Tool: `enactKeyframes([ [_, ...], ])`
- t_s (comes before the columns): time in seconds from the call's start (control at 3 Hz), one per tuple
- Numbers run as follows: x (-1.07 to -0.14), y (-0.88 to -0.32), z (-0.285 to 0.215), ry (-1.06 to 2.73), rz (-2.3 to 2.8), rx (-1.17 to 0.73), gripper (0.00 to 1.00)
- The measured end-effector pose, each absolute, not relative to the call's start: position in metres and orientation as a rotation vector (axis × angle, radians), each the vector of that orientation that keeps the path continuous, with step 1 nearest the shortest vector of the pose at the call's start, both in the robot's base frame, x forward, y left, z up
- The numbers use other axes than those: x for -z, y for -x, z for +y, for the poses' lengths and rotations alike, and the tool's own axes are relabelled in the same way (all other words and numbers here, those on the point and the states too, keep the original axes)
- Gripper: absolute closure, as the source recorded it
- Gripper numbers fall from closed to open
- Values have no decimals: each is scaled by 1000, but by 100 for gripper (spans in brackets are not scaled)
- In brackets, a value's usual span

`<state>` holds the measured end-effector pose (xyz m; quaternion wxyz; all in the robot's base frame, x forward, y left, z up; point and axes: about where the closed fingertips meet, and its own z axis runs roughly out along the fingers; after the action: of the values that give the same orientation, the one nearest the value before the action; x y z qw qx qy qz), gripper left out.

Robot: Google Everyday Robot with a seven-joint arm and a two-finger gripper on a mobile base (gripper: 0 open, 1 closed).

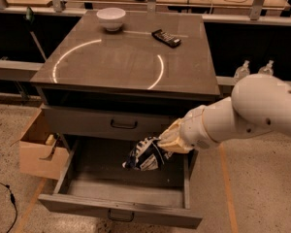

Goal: Place blue chip bag into middle drawer

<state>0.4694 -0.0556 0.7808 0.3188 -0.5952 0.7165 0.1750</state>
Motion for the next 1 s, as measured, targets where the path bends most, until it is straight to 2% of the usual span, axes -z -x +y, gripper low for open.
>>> enactKeyframes([
  [0.67,-693,-478,-31,1549,1878,-480,100],
  [1.0,-654,-481,-16,1574,1865,-524,84],
])
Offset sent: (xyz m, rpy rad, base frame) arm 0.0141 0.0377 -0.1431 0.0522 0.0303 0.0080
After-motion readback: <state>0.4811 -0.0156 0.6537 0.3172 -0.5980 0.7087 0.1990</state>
